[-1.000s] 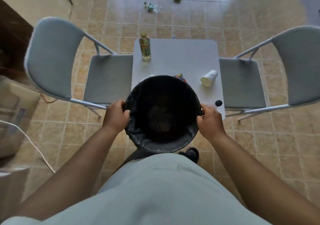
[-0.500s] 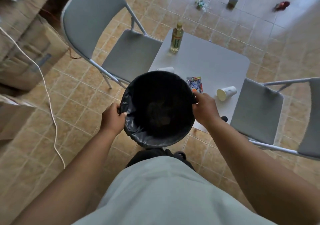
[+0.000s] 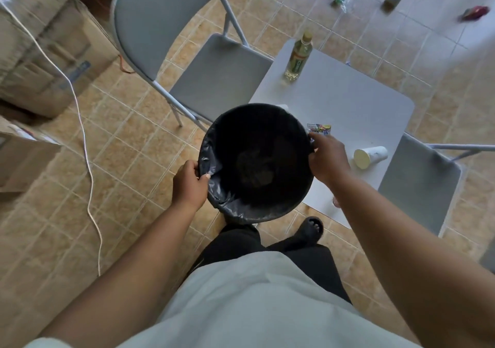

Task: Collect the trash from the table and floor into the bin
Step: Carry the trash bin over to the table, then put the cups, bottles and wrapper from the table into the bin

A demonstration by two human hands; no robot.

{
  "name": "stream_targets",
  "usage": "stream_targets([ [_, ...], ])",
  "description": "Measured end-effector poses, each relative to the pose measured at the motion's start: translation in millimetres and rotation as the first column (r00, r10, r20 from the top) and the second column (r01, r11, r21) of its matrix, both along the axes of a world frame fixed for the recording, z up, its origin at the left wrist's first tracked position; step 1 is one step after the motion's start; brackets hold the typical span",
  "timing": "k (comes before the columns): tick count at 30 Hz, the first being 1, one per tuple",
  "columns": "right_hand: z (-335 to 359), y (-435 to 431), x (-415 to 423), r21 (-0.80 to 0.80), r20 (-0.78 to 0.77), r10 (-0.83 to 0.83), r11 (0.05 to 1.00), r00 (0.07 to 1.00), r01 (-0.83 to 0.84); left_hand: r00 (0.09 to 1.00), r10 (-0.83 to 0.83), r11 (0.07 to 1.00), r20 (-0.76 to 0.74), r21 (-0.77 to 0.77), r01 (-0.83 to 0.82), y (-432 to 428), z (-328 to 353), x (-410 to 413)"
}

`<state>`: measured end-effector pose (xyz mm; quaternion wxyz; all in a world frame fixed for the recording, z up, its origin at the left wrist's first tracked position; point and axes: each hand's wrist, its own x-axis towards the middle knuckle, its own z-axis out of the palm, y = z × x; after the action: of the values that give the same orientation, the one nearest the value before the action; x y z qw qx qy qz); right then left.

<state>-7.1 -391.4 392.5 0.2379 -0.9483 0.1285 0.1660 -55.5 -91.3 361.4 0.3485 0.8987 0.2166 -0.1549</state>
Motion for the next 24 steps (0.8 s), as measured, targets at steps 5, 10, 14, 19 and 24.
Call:
stream_targets([
  [5,-3.0,-5.0,15.5,0.058,-0.019,0.031,0.998,0.999,-0.030,0.998,0.059,0.998,-0.028,0.009,-0.059,-11.2,-6.2,0.4],
  [10,-9.4,-13.1,30.5,0.067,-0.023,0.137,0.988,0.990,-0.135,0.986,0.165,0.985,-0.024,0.046,-0.164,-28.4,-12.8,-10.3],
  [14,-14.4,-21.8,42.4,0.101,-0.005,0.174,0.980,0.985,-0.173,0.976,0.219,0.973,0.007,0.067,-0.219,-37.4,-15.4,-9.5],
  [19,-16.5,-28.7,42.8,0.161,-0.018,0.197,0.968,0.980,-0.192,0.981,0.193,0.968,0.023,0.157,-0.194,-46.0,-13.3,-12.3],
  [24,-18.5,-31.3,43.9,0.191,-0.047,0.215,0.960,0.975,-0.203,0.993,0.105,0.934,0.054,0.337,-0.117,-54.2,-12.5,-16.3],
])
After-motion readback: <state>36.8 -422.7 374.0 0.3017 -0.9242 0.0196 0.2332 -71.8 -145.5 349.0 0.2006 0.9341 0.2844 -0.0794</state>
